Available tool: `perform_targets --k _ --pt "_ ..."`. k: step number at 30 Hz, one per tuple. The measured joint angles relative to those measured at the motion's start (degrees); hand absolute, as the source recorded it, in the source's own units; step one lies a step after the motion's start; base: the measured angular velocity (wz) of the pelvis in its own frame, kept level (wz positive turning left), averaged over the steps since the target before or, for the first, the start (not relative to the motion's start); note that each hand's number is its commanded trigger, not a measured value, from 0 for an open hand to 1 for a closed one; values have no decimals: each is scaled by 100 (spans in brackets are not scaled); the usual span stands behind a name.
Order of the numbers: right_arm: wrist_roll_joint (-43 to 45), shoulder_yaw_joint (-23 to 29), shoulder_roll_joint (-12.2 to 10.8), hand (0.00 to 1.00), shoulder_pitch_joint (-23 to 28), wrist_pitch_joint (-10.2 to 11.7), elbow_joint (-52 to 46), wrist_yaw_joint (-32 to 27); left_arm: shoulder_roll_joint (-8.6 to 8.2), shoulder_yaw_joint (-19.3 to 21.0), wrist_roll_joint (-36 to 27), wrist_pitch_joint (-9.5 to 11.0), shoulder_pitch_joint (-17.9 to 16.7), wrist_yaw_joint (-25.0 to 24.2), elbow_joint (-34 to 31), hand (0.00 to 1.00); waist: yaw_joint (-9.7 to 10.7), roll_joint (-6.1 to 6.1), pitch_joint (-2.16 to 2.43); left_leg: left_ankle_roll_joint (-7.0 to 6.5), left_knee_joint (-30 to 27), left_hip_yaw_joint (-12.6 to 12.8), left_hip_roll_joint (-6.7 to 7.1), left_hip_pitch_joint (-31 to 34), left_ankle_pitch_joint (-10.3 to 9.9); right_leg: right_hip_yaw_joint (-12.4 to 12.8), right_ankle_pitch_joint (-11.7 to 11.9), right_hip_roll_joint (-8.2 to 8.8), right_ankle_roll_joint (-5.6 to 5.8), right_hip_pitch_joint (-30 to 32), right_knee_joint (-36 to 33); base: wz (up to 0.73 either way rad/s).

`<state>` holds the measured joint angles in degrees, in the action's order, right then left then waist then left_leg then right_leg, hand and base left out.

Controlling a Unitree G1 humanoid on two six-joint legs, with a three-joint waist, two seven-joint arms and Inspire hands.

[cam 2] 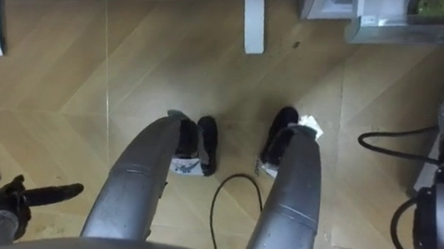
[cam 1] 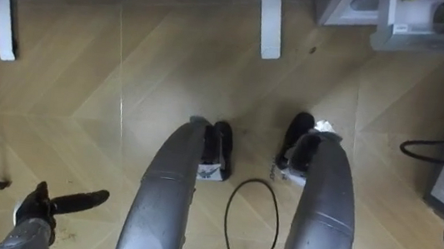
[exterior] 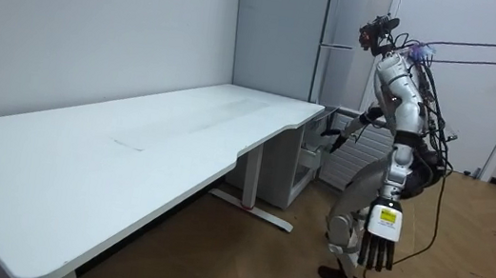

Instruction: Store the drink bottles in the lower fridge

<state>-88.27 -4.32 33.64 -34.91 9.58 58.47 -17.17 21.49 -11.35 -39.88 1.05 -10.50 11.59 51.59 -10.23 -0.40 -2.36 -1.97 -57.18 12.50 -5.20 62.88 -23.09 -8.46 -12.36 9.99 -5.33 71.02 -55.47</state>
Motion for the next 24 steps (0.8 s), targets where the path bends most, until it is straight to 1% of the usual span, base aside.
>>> perform_targets --k 1,2,3,4,5,6,7,8,9,10,11,12,13,14,16,18,19,20,21,22,23,24 --pt "-108 -4 -1 0 0 52 1 -41 40 -5 -1 -3 -83 0 -69 0 -37 0 0 22 2 -49 -5 32 21 -121 -1 54 -26 -22 26 10" --pt "-173 -5 -8 0 1 129 17 -68 53 -6 3 -16 -139 0 -97 0 -77 0 0 40 29 -90 -2 51 57 -255 1 134 -57 -54 60 9" --pt "-183 -5 -16 0 1 171 45 -78 56 -6 3 -31 -148 0 -96 0 -95 0 0 46 58 -108 5 52 81 -337 2 186 -69 -73 83 15" --pt "-201 -5 -20 0 1 234 121 -88 58 -11 1 -77 -159 0 -91 0 -131 2 -1 64 108 -151 26 52 129 -473 -6 283 -98 -117 109 26" --pt "-249 -5 -43 0 1 308 178 -104 59 -11 2 -93 -160 0 -82 0 -137 8 -5 85 168 -204 86 52 192 -558 -20 362 -127 -151 117 31" --pt "-279 -5 -55 0 1 352 202 -121 59 -12 2 -98 -160 -4 -83 0 -141 9 -6 91 195 -222 95 50 217 -591 -23 383 -136 -164 126 28" --pt "-356 -5 -106 0 2 439 259 -175 59 -20 -2 -100 -167 -25 -79 0 -226 28 -9 119 230 -244 92 40 248 -651 -23 383 -162 -204 161 9" --pt "-390 -5 -108 0 1 518 332 -232 60 -20 1 -98 -193 -106 -81 0 -350 64 -10 143 233 -252 90 37 261 -728 -35 409 -201 -227 175 0" --pt "-392 -4 -118 0 1 556 336 -273 60 -20 -2 -98 -211 -132 -81 0 -385 73 -15 146 233 -265 84 38 263 -767 -45 421 -218 -240 182 0" --pt "-390 -4 -147 0 2 622 336 -354 62 -18 -1 -99 -270 -191 -82 0 -415 72 -14 183 238 -348 86 45 285 -917 -80 502 -278 -286 183 12" --pt "-391 -3 -174 0 1 682 336 -443 67 -7 -2 -72 -348 -230 -83 0 -434 72 -14 213 249 -389 91 51 304 -1108 -115 620 -333 -351 179 17" --pt "-391 -3 -189 0 2 709 336 -487 70 -7 -2 -59 -388 -230 -83 0 -441 72 -14 218 257 -415 94 52 309 -1213 -132 676 -359 -390 179 21" --pt "-392 -2 -218 0 1 742 336 -575 88 -4 -1 -35 -482 -229 -99 0 -445 73 -13 246 265 -484 101 52 327 -1373 -160 758 -385 -461 169 26" --pt "-397 -2 -228 0 1 775 336 -687 105 -5 3 -21 -546 -228 -100 0 -452 79 -10 280 275 -534 104 54 359 -1450 -201 799 -407 -491 146 27" --pt "-399 -2 -237 0 1 841 335 -831 122 -5 3 -15 -607 -228 -97 0 -507 80 -11 323 304 -605 102 59 386 -1547 -231 820 -423 -539 152 22" --pt "-401 -3 -188 0 0 875 329 -955 151 -5 5 7 -665 -229 -98 0 -551 92 2 364 363 -658 114 51 410 -1680 -285 911 -369 -587 150 18" --pt "-401 -3 -181 0 -1 889 280 -1060 184 -4 6 35 -705 -231 -96 0 -584 122 14 399 415 -661 129 51 460 -1774 -341 1007 -279 -594 129 16" --pt "-401 -3 -177 0 -12 915 225 -1111 195 8 6 57 -730 -237 -92 0 -591 123 14 407 453 -709 215 47 497 -1867 -374 1098 -226 -620 99 17" --pt "-401 -3 -179 0 -32 917 222 -1113 197 26 9 70 -744 -244 -92 0 -591 123 14 424 463 -736 248 39 510 -1881 -384 1123 -208 -628 83 23" --pt "-401 -3 -173 0 -54 915 222 -1140 197 78 15 91 -748 -279 -92 0 -591 123 14 413 500 -803 345 6 557 -1917 -404 1202 -205 -661 40 27" --pt "-402 -3 -190 0 -93 905 214 -1148 197 139 21 118 -749 -342 -95 0 -593 124 14 414 568 -843 404 -46 646 -1924 -413 1237 -201 -698 34 28" --pt "-402 -3 -201 0 -127 908 214 -1181 196 156 24 151 -752 -361 -95 0 -595 123 14 419 595 -847 419 -65 658 -1924 -419 1251 -190 -714 36 27"
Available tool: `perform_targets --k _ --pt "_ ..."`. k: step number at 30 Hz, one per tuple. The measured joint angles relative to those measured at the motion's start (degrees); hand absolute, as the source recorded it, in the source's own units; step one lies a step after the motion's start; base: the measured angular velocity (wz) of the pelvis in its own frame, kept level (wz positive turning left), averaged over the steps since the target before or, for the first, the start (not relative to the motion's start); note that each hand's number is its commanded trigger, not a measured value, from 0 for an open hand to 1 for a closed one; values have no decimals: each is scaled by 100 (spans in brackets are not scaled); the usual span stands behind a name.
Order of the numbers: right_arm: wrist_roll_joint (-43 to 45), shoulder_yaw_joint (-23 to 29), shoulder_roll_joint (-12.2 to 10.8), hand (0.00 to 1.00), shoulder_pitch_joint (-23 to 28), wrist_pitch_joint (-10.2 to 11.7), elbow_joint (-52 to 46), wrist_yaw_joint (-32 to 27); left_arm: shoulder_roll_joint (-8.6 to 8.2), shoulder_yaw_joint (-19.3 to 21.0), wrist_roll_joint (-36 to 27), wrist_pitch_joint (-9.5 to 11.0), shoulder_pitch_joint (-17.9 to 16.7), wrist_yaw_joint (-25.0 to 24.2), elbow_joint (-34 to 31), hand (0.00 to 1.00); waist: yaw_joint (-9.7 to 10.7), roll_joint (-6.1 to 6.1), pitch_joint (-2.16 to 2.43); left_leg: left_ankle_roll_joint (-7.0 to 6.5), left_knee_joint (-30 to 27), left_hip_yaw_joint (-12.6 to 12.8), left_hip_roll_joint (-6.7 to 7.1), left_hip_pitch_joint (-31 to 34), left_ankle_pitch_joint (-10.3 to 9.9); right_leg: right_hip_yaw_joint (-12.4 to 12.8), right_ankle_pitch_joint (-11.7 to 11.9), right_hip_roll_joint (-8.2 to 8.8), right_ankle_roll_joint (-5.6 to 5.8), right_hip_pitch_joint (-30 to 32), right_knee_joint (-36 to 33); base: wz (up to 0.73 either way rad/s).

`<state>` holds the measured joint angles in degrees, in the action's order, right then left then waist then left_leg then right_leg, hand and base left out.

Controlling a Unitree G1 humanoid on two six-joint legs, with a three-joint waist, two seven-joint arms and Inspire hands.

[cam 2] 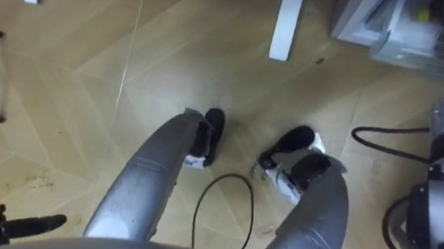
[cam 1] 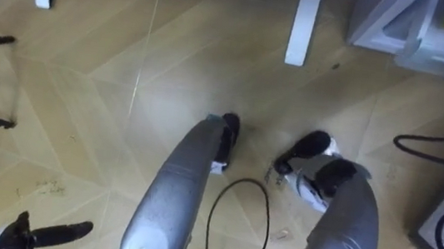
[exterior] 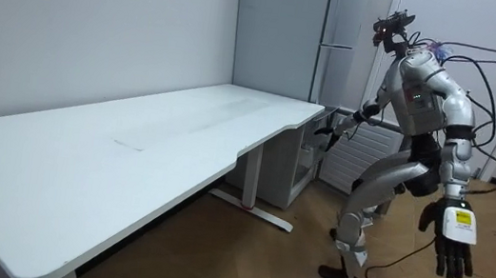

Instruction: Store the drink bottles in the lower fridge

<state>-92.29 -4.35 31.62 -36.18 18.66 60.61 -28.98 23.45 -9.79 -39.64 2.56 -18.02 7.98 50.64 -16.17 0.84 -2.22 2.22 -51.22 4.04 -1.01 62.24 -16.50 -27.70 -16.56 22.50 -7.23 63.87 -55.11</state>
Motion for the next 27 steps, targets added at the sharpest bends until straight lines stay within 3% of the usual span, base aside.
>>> perform_targets --k 6,9,12,13,14,15,16,17,19,22,23,25,27 --pt "-1 -196 -19 0 -506 -133 -2 -90 7 24 -9 139 -55 -153 2 0 -85 -2 1 1 67 -131 84 -11 0 -547 -5 305 17 -246 75 5" --pt "0 -237 -23 0 -519 -148 -50 -90 17 -7 -25 185 -55 -219 4 0 -99 -3 1 1 120 -181 81 16 0 -672 4 346 163 -321 121 24" --pt "1 -225 -21 0 -519 -222 -135 -90 15 -57 -34 174 -55 -246 30 0 -151 -6 3 0 301 -256 -5 20 1 -827 42 324 573 -425 263 20" --pt "-42 -229 -22 0 -511 -268 -143 -95 44 -64 -24 176 -56 -244 53 0 -114 -61 -1 -3 262 -221 -146 22 5 -525 -165 319 461 -424 -260 86" --pt "-191 -216 -25 0 -451 -229 -117 -141 178 -88 8 194 -61 -233 41 0 96 -39 5 30 54 -109 -180 45 8 612 -828 208 414 -574 -1098 103" --pt "-197 -207 -25 0 -465 -208 -111 -192 254 -117 39 224 -59 -236 28 0 129 103 -64 88 -59 27 -222 96 47 865 -1145 97 322 -519 -1158 90" --pt "-168 -134 -24 0 -468 -192 -189 -155 252 -160 69 222 -67 -239 -24 0 77 -15 1 159 -145 34 -368 161 98 883 -1186 -94 245 -471 -1158 0" --pt "-163 -117 -28 0 -479 -198 -347 -154 210 -185 135 156 -90 -328 -26 0 -45 -13 -1 148 -73 37 -429 131 114 851 -1184 -185 247 -480 -1020 -34" --pt "-164 -134 -83 0 -494 -242 -517 -51 197 -190 157 169 -189 -375 -23 0 -132 -12 0 161 118 27 -407 27 132 724 -1148 -212 299 -545 -794 -59" --pt "-165 -233 -178 0 -550 -319 -727 382 204 -185 149 170 -294 -367 20 0 -124 -23 7 140 289 -137 -304 11 391 266 -1074 86 321 -661 -630 -44" --pt "-170 -242 -186 0 -550 -440 -817 498 204 -185 149 173 -279 -366 17 0 -122 -23 7 108 352 -154 -234 5 595 110 -986 254 331 -687 -633 -14" --pt "-178 -223 -251 0 -542 -377 -868 516 203 -189 148 215 -264 -364 3 0 -98 -14 1 61 383 -161 -150 -9 775 0 -873 411 325 -720 -647 0" --pt "-185 -202 -289 0 -540 -368 -867 526 202 -194 150 247 -264 -363 2 0 11 -8 -2 40 383 -164 -73 -27 792 -66 -802 495 315 -766 -650 15"
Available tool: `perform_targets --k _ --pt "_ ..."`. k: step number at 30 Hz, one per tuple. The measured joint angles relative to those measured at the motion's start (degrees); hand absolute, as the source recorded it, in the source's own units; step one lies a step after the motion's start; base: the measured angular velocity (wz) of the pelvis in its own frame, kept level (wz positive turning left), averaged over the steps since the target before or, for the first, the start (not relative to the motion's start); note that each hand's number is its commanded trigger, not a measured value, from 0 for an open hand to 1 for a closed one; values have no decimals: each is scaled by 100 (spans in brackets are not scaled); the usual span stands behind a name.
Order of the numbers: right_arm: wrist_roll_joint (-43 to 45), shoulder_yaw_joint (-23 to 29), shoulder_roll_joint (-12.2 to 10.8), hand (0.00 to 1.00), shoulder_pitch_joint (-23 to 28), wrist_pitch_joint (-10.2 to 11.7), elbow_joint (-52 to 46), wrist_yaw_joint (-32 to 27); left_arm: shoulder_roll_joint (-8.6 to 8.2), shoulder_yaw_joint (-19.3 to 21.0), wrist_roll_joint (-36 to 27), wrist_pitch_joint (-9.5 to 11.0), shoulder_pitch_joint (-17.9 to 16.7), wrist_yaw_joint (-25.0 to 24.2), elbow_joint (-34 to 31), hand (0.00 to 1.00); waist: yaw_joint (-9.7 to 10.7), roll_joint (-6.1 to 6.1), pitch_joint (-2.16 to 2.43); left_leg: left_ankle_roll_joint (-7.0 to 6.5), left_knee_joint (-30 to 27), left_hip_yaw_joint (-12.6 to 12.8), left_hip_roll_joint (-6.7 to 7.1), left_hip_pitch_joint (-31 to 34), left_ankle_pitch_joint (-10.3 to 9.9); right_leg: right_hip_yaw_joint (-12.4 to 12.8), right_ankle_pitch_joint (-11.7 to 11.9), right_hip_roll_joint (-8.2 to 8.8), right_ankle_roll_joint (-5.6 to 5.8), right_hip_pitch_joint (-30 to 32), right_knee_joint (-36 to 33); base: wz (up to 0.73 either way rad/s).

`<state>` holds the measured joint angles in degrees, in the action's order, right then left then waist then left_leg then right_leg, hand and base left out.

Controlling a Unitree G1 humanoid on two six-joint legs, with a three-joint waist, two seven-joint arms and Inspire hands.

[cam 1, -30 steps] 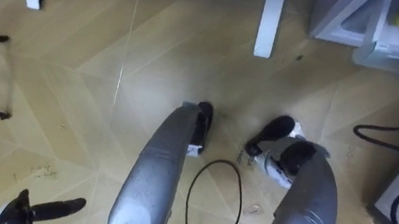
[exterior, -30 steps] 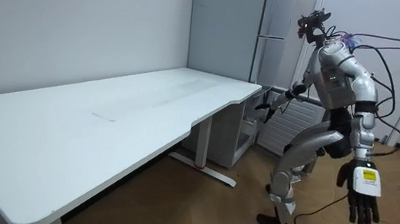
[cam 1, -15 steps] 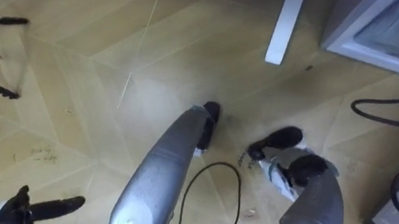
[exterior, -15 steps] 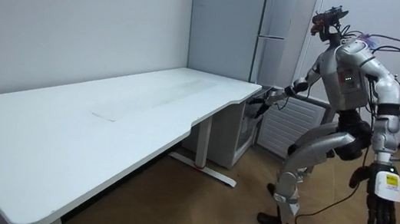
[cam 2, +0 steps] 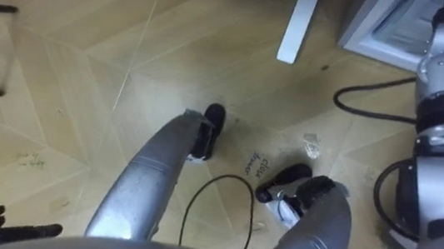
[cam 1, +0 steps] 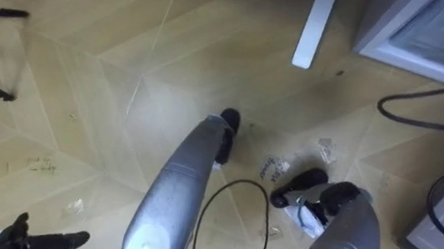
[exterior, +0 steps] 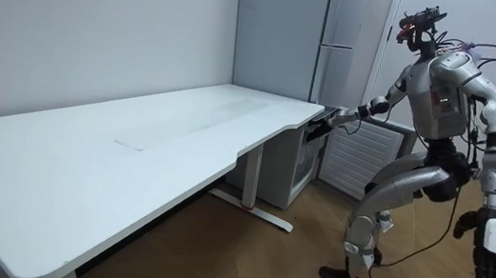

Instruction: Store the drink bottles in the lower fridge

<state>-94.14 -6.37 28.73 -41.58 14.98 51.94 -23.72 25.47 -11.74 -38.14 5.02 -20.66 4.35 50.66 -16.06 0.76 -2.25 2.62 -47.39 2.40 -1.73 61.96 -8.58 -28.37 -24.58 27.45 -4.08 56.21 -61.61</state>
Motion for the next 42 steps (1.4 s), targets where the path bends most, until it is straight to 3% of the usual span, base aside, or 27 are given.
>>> perform_targets --k 12,15,19,21,25,30,32,37,42 --pt "-6 90 -24 0 1 -230 224 393 1 -79 -14 -19 1 49 -6 0 71 44 -27 -14 39 40 36 -64 -9 -32 149 51 -36 -59 133 -2" --pt "1 102 -15 0 4 -329 467 611 3 -107 -41 -65 1 51 -37 0 65 40 -29 -8 166 -44 35 -145 -4 -134 204 -44 -23 -200 307 2" --pt "1 84 68 0 12 -569 1049 1064 79 -232 -55 -137 -1 58 -195 0 10 34 -45 21 276 -168 43 -316 34 -233 236 -159 27 -458 498 3" --pt "27 81 136 0 71 -671 1113 1240 87 -248 -56 -130 -1 50 -272 0 13 31 -78 5 259 -181 44 -328 18 -263 227 -157 41 -499 504 0" --pt "255 -129 374 0 229 -983 1520 1922 136 -247 -55 -138 0 36 -297 0 -12 33 -84 -21 281 -188 36 -362 -2 -295 261 -181 72 -571 588 0" --pt "1108 -292 501 0 347 -1217 2062 2664 148 -193 -85 -263 17 -39 -280 0 12 51 -101 -47 331 -185 27 -476 -34 -316 326 -241 180 -716 721 -2" --pt "1451 -505 506 0 684 -1369 2320 3061 144 -188 -89 -288 18 -64 -261 0 -21 88 -121 -39 411 -192 -3 -756 -101 -342 349 -330 232 -1020 895 -8" --pt "2384 -828 505 0 1421 -1799 2628 3472 140 -177 -141 -389 128 -105 -142 0 -13 98 -120 -55 581 -248 -84 -1262 -184 -465 495 -560 295 -1639 1356 -7" --pt "2779 -796 503 0 2045 -1886 2688 3682 -40 144 -105 -373 372 -112 -104 0 159 143 -107 -79 745 -229 -144 -1744 -289 -455 575 -735 425 -2179 1739 -7"
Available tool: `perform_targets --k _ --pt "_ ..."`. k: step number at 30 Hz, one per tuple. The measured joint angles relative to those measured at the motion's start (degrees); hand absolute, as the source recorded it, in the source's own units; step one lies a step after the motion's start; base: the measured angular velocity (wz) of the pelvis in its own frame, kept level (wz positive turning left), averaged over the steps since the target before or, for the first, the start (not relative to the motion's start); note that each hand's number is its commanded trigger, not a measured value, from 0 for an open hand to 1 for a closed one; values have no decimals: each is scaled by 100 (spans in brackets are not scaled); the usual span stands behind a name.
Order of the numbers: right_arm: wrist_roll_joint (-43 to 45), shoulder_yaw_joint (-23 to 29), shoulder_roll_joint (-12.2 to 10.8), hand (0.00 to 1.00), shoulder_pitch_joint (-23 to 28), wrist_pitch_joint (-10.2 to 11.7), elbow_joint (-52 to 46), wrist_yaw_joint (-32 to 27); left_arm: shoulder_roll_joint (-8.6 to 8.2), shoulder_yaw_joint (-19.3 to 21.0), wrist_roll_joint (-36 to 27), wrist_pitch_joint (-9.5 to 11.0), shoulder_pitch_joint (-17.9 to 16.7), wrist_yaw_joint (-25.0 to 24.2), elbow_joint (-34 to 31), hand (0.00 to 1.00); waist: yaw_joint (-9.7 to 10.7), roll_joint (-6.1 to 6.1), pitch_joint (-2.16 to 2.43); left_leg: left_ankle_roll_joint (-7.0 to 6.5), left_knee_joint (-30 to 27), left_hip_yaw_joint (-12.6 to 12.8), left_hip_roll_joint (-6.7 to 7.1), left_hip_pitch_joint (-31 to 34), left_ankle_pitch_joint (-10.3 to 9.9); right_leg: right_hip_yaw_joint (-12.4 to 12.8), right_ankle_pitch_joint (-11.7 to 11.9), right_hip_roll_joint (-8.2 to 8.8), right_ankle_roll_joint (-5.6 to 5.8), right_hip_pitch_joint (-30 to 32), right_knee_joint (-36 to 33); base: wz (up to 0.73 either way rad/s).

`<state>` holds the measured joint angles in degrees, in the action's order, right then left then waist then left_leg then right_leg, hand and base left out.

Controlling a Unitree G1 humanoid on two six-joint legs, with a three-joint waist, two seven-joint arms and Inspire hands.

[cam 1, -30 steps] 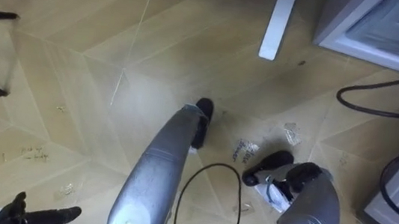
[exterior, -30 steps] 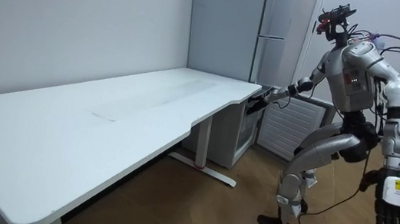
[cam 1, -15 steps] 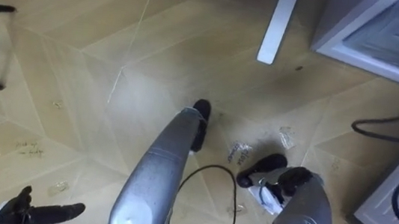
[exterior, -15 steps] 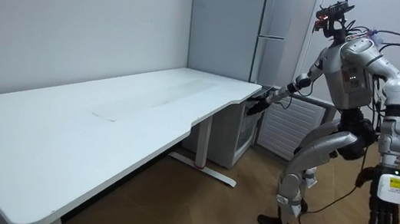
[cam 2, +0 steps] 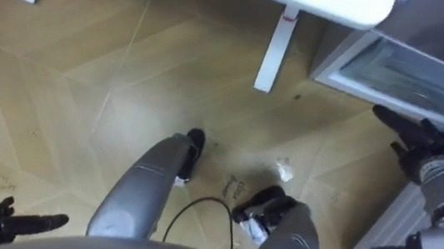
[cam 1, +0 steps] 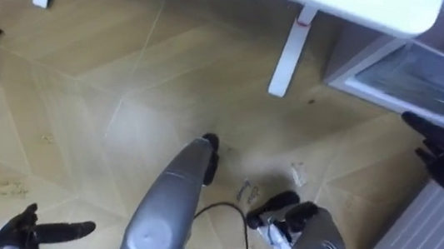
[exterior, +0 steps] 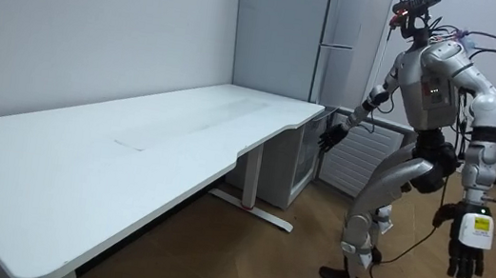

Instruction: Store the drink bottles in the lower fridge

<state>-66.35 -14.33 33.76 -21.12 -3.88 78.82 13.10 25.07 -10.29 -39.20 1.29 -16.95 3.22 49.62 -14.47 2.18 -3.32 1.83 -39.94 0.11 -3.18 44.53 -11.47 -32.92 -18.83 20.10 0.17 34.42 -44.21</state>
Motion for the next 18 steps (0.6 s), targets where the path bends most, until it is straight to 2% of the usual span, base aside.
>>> perform_targets --k 3,4,7,8,11,13,15,17,18 --pt "164 113 -63 0 357 -5 -20 78 -43 135 -9 -8 119 -3 184 0 76 91 39 14 185 82 -104 -426 -58 48 88 -187 65 -404 352 -19" --pt "255 114 -121 0 498 -21 -16 82 -59 138 -7 -2 147 7 292 0 127 151 79 17 341 135 -126 -669 -59 54 140 -251 92 -599 531 -20" --pt "496 229 -290 0 933 -74 -68 52 -233 271 25 -4 158 22 538 0 199 195 147 44 712 259 -213 -1364 -76 178 290 -512 174 -1240 1086 -22" --pt "726 327 -391 0 1137 -83 -138 17 -305 357 56 -8 142 41 568 0 244 230 199 60 852 295 -242 -1607 -85 230 345 -602 202 -1468 1294 -18" --pt "1308 476 -609 0 1458 -114 -263 -40 -536 471 64 -11 113 95 663 0 392 219 229 79 1147 384 -298 -2163 -96 332 481 -811 263 -2007 1788 -13" --pt "1519 583 -688 0 1666 -122 -368 -30 -633 529 69 -12 95 76 702 0 469 222 246 84 1343 466 -297 -2495 -93 369 526 -857 301 -2297 1999 -16" --pt "1564 751 -720 0 1818 -123 -424 -40 -682 636 121 -11 88 12 789 0 475 226 249 98 1512 581 -298 -2813 -101 526 540 -895 326 -2510 2108 -25" --pt "1549 1023 -790 0 1950 -114 -431 -90 -813 985 117 -5 21 -1 816 0 535 223 251 124 1764 720 -309 -3239 -102 630 568 -960 362 -2844 2341 -25" --pt "1549 1060 -819 0 1978 -115 -448 -124 -849 1035 117 -5 0 7 816 0 563 239 248 133 1835 742 -306 -3336 -97 635 573 -968 372 -2917 2392 -13"
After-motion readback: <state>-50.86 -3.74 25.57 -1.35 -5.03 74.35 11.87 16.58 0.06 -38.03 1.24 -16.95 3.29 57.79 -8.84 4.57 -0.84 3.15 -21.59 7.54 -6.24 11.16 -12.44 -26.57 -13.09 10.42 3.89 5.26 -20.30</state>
